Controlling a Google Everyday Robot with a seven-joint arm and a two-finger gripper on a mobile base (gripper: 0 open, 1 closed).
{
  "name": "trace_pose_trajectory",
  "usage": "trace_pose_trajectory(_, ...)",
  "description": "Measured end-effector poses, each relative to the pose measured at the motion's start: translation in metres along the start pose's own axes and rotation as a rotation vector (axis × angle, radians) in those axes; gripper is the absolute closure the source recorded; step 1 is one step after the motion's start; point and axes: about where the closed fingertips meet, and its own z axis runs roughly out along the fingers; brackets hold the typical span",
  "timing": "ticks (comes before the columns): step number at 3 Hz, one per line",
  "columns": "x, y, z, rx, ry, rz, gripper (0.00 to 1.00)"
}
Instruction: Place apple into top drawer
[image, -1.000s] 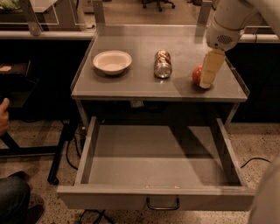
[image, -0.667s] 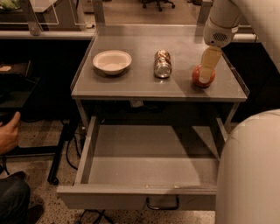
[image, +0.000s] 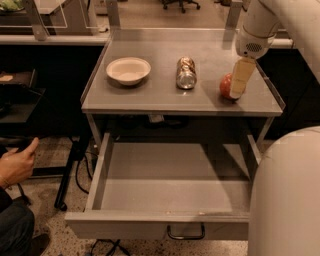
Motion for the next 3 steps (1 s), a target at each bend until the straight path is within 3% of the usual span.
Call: trace_pose_trajectory(3,0.013,-0.001,0.037,-0.054,0.041,0.020,0.00)
